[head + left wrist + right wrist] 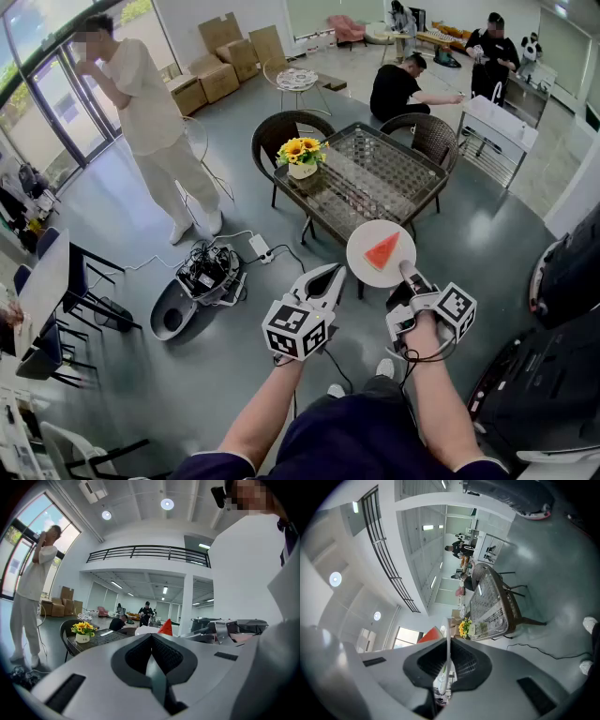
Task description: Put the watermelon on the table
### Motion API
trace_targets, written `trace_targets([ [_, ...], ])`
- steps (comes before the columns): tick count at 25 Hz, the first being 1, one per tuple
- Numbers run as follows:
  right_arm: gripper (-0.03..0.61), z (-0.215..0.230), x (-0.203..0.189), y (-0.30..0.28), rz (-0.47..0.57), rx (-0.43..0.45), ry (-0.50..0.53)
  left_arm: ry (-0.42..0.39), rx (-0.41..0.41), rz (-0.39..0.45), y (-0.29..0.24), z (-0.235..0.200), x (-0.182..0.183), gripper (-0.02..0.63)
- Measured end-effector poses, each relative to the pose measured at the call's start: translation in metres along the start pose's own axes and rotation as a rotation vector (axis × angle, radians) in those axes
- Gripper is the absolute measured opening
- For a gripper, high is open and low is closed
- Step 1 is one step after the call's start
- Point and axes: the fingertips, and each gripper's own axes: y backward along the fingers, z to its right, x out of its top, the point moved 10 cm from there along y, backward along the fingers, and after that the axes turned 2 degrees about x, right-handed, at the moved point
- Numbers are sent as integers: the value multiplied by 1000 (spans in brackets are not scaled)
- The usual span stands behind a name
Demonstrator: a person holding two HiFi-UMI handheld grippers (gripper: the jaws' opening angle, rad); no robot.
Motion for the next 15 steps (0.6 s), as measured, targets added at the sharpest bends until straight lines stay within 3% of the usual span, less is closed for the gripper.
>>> trace_targets([
  [15, 14, 6, 31, -30, -30, 19, -10, -9, 28, -26, -35, -7, 3, 3],
])
